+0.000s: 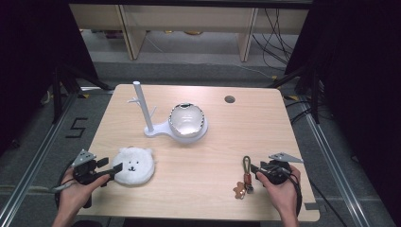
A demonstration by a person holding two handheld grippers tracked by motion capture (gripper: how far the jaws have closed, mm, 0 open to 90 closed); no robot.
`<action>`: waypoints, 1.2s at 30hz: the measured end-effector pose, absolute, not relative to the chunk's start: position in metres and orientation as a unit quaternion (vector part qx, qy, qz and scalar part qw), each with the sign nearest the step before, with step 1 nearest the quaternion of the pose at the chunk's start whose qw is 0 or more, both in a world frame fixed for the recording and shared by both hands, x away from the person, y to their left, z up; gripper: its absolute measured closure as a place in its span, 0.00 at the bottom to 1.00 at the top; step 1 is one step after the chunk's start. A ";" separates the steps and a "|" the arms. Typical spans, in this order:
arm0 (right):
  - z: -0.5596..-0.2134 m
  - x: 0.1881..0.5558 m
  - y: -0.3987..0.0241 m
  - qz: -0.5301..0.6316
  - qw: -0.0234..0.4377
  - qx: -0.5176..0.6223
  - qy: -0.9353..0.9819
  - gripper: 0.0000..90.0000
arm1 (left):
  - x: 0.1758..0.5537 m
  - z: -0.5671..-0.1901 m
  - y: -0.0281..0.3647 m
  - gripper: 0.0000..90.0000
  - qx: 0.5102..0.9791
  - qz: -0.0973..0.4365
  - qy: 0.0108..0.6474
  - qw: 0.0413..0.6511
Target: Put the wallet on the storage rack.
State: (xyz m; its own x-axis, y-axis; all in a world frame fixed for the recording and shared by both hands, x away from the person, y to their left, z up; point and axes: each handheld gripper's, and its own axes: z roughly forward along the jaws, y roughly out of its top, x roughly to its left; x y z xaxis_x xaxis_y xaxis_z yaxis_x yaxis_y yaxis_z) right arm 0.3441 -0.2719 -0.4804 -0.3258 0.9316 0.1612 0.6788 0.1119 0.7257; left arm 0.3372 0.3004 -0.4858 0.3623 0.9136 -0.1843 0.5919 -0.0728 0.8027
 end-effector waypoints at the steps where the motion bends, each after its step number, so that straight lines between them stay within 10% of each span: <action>1: -0.479 0.344 -0.273 0.366 0.171 0.557 0.726 0.59 | 0.341 -0.485 0.301 0.35 0.709 0.183 0.530 0.428; 36: -0.478 0.346 -0.277 0.366 0.150 0.555 0.732 0.55 | 0.421 -0.487 0.299 0.42 0.782 0.013 0.575 0.240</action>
